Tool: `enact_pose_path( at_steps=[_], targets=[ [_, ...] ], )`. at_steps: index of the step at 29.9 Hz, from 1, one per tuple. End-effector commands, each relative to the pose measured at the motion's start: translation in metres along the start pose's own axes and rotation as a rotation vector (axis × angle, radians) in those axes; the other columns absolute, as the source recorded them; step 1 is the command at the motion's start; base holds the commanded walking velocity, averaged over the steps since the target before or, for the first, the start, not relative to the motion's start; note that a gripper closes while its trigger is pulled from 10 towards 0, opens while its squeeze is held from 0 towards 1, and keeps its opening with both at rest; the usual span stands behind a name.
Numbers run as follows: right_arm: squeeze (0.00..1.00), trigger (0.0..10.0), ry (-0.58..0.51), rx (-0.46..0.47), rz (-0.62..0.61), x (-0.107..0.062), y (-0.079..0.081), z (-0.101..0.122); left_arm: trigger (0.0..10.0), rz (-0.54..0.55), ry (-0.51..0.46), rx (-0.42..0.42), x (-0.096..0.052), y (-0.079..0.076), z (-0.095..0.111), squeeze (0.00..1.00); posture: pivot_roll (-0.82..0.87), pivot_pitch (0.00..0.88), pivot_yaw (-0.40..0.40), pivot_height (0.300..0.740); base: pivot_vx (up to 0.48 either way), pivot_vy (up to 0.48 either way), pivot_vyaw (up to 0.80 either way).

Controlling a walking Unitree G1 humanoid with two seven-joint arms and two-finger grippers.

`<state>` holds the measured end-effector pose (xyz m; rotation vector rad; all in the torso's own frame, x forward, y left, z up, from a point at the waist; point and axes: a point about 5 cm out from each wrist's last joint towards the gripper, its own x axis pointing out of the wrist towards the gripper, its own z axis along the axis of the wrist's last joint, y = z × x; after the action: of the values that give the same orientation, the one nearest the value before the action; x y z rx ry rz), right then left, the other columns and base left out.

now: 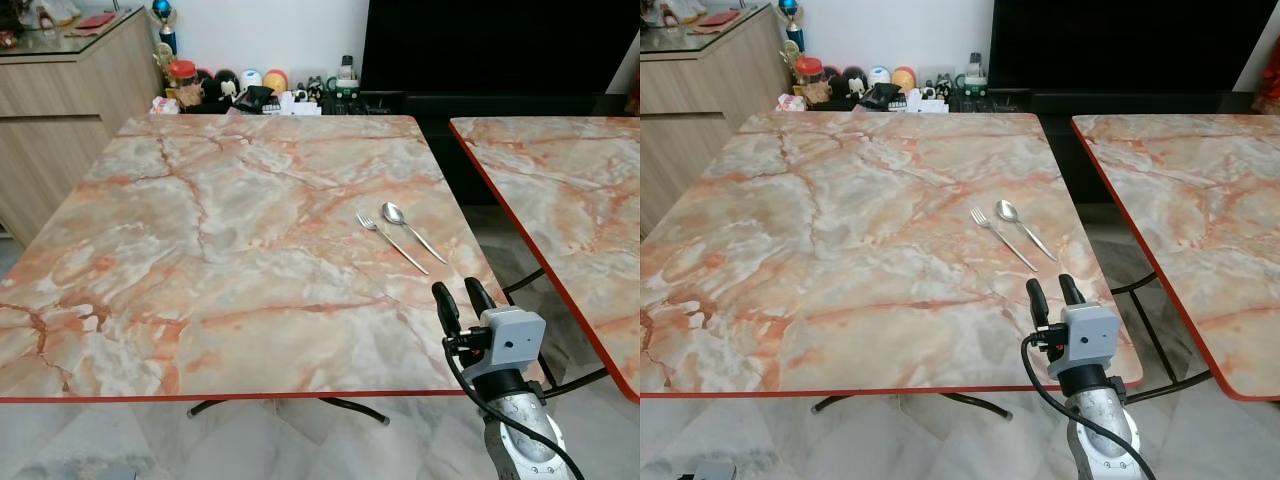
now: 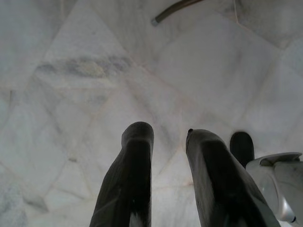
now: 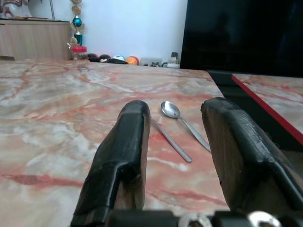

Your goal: Setting the table

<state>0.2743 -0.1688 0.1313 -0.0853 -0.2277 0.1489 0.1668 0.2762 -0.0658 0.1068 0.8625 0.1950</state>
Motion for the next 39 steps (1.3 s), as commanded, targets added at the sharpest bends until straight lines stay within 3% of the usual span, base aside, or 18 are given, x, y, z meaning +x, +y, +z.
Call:
enact_pose_path(
  at_steps=[1,24,32,37,39],
  targets=[
    [0.0,10.0,-0.005,-0.004,0.004,-0.001,0.001,0.0,10.0,0.007,0.02,0.01,-0.002,0.004,-0.005,0.0,-0.04,0.107,0.025,0.74,0.341,0.0,0.0],
    [0.0,10.0,-0.005,-0.014,0.03,-0.001,0.001,0.001,10.0,0.001,0.011,0.003,-0.001,0.0,-0.004,0.0,-0.05,0.108,0.022,0.74,0.293,0.0,0.18],
    [0.0,10.0,0.03,0.002,0.027,-0.001,0.002,-0.006,10.0,-0.026,0.02,0.025,-0.002,-0.005,-0.008,0.0,-0.05,0.025,0.028,0.74,0.0,0.0,0.0],
    [0.0,10.0,0.04,0.021,0.011,0.009,-0.009,-0.005,10.0,-0.035,0.031,0.046,-0.003,-0.005,-0.011,0.0,-0.04,0.0,0.023,0.74,0.0,0.0,0.0],
    [0.0,10.0,0.069,0.013,-0.031,0.014,-0.022,-0.006,10.0,-0.033,0.028,0.044,-0.003,-0.005,-0.011,0.0,-0.05,0.017,0.02,0.74,0.0,0.0,0.0]
  ],
)
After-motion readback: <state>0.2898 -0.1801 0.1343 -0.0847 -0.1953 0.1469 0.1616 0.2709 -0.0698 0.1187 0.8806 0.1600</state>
